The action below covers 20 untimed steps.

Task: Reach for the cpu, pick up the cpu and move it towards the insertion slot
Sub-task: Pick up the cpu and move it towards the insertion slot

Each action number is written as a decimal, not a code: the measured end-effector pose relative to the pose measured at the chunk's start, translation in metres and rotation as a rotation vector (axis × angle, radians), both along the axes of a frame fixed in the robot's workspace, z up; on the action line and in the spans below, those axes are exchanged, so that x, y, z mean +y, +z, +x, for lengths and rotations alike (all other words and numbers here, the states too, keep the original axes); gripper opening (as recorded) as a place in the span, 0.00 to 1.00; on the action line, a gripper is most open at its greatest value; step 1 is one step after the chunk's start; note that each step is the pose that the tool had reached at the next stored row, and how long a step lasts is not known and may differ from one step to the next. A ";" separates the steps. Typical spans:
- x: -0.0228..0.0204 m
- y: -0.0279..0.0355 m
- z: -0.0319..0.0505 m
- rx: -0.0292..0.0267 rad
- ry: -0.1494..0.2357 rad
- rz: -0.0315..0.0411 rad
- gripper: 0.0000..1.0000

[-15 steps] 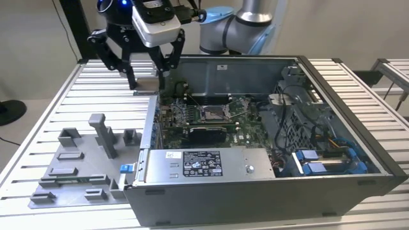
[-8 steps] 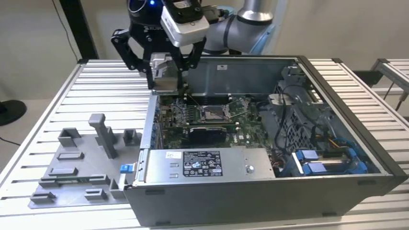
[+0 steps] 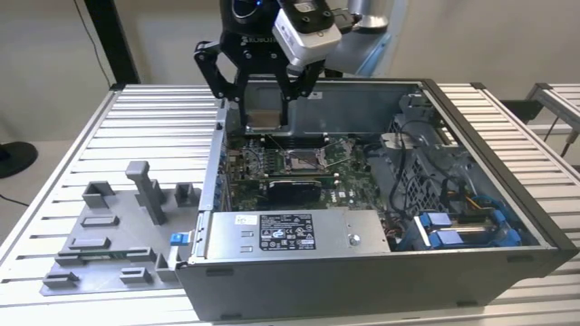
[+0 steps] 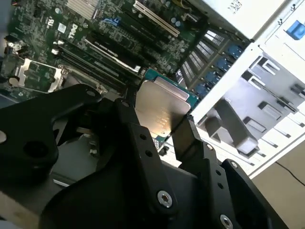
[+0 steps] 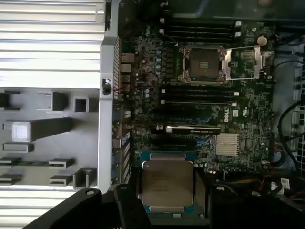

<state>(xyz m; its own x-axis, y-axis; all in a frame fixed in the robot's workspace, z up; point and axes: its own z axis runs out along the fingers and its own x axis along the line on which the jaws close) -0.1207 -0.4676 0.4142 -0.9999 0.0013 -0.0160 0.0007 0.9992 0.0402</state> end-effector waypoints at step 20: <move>0.0000 0.0001 0.0909 0.0000 0.000 -0.0002 0.00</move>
